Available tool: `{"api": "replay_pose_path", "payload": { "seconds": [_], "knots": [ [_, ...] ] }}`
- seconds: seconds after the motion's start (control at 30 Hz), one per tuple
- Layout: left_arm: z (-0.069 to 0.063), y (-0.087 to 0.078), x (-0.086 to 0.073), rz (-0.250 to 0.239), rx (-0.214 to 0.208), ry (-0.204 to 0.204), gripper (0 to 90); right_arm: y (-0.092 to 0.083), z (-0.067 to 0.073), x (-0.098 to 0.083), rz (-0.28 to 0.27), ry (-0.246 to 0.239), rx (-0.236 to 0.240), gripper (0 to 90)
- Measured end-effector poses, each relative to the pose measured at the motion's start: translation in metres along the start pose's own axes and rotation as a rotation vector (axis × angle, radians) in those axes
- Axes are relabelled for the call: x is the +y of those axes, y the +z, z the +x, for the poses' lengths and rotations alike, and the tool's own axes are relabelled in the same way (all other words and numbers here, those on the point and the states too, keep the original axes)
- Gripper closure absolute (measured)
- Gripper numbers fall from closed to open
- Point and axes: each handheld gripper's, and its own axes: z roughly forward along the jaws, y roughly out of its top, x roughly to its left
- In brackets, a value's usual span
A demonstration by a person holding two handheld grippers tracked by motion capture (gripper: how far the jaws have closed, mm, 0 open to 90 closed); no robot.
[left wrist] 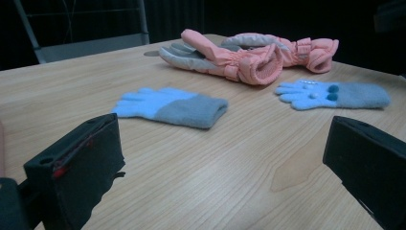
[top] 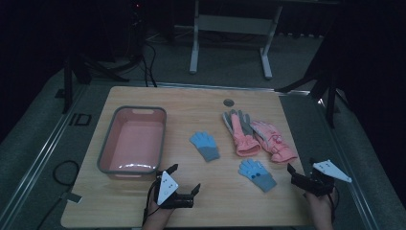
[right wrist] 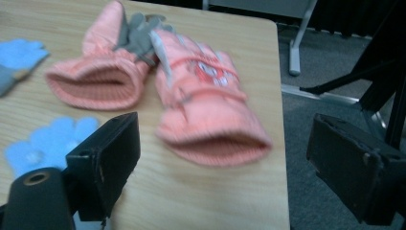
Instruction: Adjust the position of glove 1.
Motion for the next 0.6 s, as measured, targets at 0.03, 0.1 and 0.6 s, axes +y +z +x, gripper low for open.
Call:
{"api": "replay_pose_path", "payload": {
  "seconds": [0.03, 0.1, 0.6],
  "knots": [
    [0.0, 0.0, 0.0, -0.001, -0.001, -0.001, 0.1, -0.002, 0.004, 0.016, 0.015, -0.018, 0.023, 14.3],
    [0.0, 0.0, 0.0, 0.001, -0.001, -0.001, 0.1, -0.003, 0.008, 0.027, 0.018, -0.041, 0.015, 14.3],
    [0.002, 0.0, 0.0, -0.001, -0.004, -0.011, 0.1, 0.005, 0.049, 0.1, -0.047, -0.068, 0.183, 10.3]
  ]
}}
